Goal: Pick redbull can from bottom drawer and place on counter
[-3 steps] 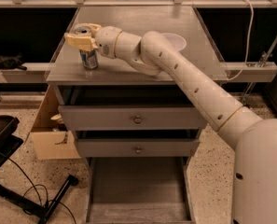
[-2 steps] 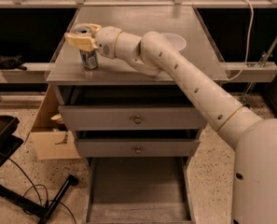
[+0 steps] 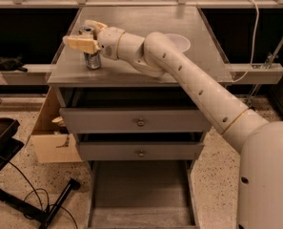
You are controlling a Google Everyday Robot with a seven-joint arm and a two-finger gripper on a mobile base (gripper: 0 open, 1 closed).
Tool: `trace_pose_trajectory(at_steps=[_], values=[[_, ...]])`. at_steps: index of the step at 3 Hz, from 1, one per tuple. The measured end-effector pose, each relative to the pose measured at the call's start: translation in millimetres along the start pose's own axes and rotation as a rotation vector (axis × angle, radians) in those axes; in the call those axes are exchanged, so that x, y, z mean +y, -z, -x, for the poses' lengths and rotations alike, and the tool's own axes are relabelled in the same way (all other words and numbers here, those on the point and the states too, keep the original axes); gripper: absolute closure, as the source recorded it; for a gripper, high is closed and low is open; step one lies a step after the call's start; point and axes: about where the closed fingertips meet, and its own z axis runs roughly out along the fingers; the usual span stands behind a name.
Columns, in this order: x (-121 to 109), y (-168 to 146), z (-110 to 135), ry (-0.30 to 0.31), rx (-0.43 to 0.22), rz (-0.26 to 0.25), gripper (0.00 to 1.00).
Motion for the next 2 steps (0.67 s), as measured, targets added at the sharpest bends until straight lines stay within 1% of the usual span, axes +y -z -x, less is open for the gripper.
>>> trace_pose_trajectory(at_steps=[1, 2], values=[[7, 7, 28, 0.037, -0.025, 0.024, 0.0], [29, 35, 77, 0.09, -0.046, 0.033, 0.0]])
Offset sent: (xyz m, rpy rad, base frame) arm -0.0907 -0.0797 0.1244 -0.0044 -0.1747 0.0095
